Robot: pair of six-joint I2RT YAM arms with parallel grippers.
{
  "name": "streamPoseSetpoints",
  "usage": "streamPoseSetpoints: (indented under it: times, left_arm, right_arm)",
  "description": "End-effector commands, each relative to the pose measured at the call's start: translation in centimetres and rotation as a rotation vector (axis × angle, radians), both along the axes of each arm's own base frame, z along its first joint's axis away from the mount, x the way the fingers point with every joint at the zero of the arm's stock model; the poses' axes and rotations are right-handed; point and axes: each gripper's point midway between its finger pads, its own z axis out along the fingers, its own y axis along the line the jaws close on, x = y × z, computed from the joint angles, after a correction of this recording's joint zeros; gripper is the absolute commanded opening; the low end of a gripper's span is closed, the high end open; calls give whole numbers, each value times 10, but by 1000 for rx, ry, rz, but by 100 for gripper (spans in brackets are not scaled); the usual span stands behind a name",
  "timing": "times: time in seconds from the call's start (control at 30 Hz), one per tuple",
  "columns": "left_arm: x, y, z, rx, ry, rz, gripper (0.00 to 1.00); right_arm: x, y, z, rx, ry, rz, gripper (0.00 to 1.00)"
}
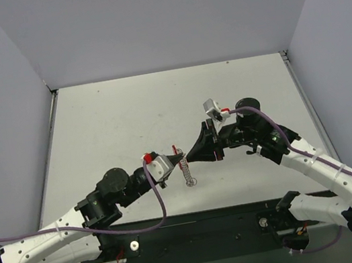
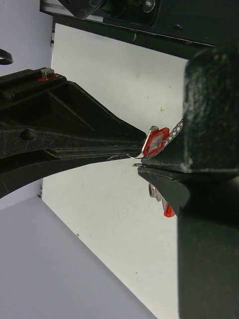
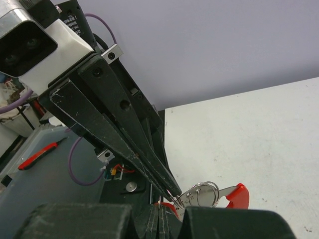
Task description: Put the keys on the keyring
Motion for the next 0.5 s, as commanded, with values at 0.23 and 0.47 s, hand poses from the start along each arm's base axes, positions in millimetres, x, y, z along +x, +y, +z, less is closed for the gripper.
streamPoseSetpoints:
  times: [0.23, 0.47]
  left_arm:
    - [-11, 2, 41, -99, -29, -44, 0]
    - [-11, -1, 35, -78, -16, -54, 0]
  right_arm:
    - [-1, -1, 33, 69, -140, 17, 0]
    - [-3, -1, 37, 75, -148, 20, 0]
